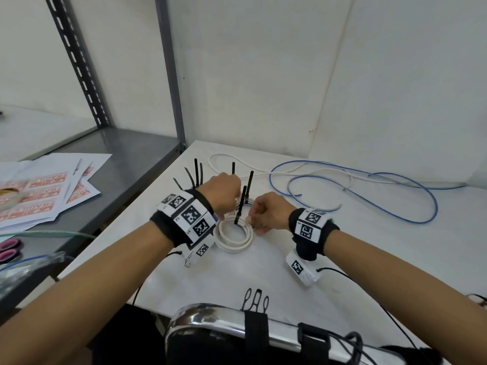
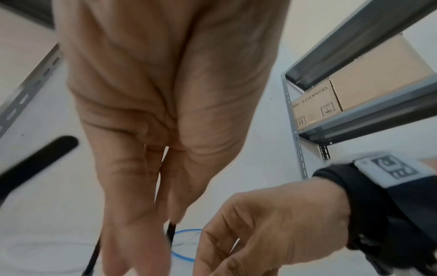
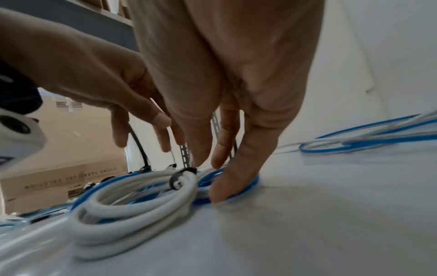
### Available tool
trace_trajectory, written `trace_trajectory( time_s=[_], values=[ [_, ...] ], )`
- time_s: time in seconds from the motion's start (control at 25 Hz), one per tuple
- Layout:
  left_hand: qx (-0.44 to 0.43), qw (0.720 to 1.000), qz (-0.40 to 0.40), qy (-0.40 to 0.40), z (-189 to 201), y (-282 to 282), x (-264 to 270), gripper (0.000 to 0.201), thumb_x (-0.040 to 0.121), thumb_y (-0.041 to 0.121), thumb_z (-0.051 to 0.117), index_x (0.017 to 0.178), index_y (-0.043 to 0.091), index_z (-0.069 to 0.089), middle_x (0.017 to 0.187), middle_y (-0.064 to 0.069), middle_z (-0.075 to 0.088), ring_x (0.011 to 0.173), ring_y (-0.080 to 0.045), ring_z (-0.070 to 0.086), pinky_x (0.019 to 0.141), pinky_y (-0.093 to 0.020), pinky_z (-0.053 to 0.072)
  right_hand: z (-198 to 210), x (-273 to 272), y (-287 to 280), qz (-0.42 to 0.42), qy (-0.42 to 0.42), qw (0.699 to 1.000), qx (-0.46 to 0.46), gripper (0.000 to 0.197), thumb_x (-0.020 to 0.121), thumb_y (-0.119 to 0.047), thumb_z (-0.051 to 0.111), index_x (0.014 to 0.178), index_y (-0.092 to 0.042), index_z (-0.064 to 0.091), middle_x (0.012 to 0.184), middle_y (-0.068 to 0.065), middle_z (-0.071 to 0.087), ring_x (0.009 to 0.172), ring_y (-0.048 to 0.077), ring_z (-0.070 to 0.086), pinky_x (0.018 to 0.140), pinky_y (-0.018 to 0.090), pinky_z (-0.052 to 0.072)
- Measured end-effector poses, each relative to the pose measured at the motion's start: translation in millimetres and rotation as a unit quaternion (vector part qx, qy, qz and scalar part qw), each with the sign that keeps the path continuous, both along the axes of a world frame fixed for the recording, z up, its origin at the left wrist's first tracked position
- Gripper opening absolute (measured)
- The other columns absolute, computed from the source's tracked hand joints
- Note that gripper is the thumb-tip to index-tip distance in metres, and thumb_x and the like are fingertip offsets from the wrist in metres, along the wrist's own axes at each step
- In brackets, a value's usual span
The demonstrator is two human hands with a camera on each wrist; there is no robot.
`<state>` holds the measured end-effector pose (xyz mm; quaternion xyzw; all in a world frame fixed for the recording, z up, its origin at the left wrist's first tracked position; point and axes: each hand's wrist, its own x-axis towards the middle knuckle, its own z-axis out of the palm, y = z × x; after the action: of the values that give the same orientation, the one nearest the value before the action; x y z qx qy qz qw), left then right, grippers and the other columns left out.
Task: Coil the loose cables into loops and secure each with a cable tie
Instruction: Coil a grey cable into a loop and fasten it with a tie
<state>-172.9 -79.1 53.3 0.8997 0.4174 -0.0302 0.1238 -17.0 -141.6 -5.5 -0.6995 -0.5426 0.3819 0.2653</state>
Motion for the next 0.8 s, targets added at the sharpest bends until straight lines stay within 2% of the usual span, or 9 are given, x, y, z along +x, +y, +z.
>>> trace_trajectory(
  time_s=[0.12,0.16,0.24,0.36,0.48,0.56,0.64,0.72,0.8],
  values=[
    [0.012,0.998,0.009,-0.064,5.1,6.7,12.5,0.02,0.095,0.019,0.063,0.092,0.003,0.074,0.093,-0.015,0.073,0.086,-0.03,0.072,0.077,-0.037,0.059,7.4,26.3,1.2,-0.022,-0.152,0.988,0.03,0.014,0.091,-0.023,0.075,0.084,-0.012,0.068,0.087,0.007,0.07,0.078,0.026,0.069,0.067,0.034,0.06],
    [0.02,0.997,0.019,-0.075,6.7,7.4,17.6,0.023,0.094,0.023,0.065,0.09,0.003,0.074,0.089,-0.014,0.074,0.086,-0.03,0.071,0.078,-0.036,0.057,11.1,38.2,3.5,-0.038,-0.222,0.973,0.037,0.016,0.091,-0.027,0.074,0.088,-0.012,0.07,0.092,0.007,0.07,0.085,0.026,0.069,0.073,0.034,0.058],
    [0.018,0.995,0.041,-0.093,7.3,9.1,29.7,0.028,0.094,0.03,0.067,0.103,0.004,0.067,0.094,-0.014,0.072,0.09,-0.031,0.07,0.086,-0.039,0.056,15.7,63.9,7.9,-0.078,-0.329,0.941,0.032,0.027,0.093,-0.031,0.07,0.106,-0.008,0.069,0.112,0.012,0.069,0.103,0.032,0.065,0.087,0.037,0.054],
    [0.027,0.991,0.056,-0.12,13.6,11.9,43.5,0.037,0.094,0.041,0.066,0.116,0.011,0.058,0.106,-0.009,0.065,0.106,-0.031,0.064,0.092,-0.037,0.049,11.6,91.8,7.8,-0.08,-0.402,0.911,-0.047,0.045,0.094,-0.033,0.069,0.127,-0.005,0.055,0.133,0.017,0.057,0.12,0.037,0.058,0.094,0.039,0.048],
    [0.068,0.986,0.043,-0.145,20.2,11.2,59.2,0.032,0.095,0.045,0.064,0.108,0.015,0.063,0.112,-0.008,0.068,0.108,-0.03,0.063,0.087,-0.035,0.046,5.4,100.5,8.7,-0.062,-0.432,0.896,-0.085,0.036,0.092,-0.029,0.07,0.117,-0.005,0.057,0.124,0.015,0.063,0.111,0.035,0.064,0.083,0.035,0.049],
    [0.006,0.982,0.02,-0.189,19.3,9.2,74.3,0.036,0.098,0.045,0.06,0.097,0.01,0.067,0.088,-0.007,0.076,0.081,-0.024,0.073,0.074,-0.029,0.053,18.3,99.5,10.5,-0.095,-0.359,0.926,-0.066,0.03,0.09,-0.027,0.073,0.108,-0.005,0.063,0.109,0.014,0.071,0.099,0.032,0.07,0.082,0.034,0.056],
    [-0.091,0.963,0.023,-0.253,15.2,6.8,89.3,0.049,0.1,0.052,0.053,0.098,0.006,0.069,0.078,-0.009,0.076,0.067,-0.022,0.074,0.066,-0.029,0.057,39.5,93.8,10.9,-0.145,-0.154,0.977,0.016,0.016,0.088,-0.018,0.076,0.09,-0.006,0.066,0.082,0.01,0.073,0.075,0.026,0.072,0.074,0.033,0.06],
    [-0.156,0.946,0.034,-0.281,11.8,9.4,104.2,0.059,0.1,0.057,0.048,0.102,0.003,0.069,0.091,-0.013,0.076,0.081,-0.027,0.075,0.076,-0.039,0.063,59.6,78.4,3.3,-0.151,-0.019,0.981,0.118,0.012,0.088,-0.002,0.071,0.079,-0.008,0.066,0.069,0.008,0.067,0.059,0.023,0.066,0.061,0.031,0.058],
    [-0.198,0.917,0.044,-0.344,12.2,7.8,116.0,0.046,0.101,0.047,0.054,0.105,0.003,0.068,0.101,-0.015,0.074,0.093,-0.029,0.073,0.082,-0.045,0.063,70.2,68.9,-8.8,-0.139,0.05,0.975,0.165,0.011,0.087,0.007,0.068,0.084,-0.004,0.068,0.075,0.013,0.067,0.058,0.024,0.068,0.064,0.035,0.062]
  ],
)
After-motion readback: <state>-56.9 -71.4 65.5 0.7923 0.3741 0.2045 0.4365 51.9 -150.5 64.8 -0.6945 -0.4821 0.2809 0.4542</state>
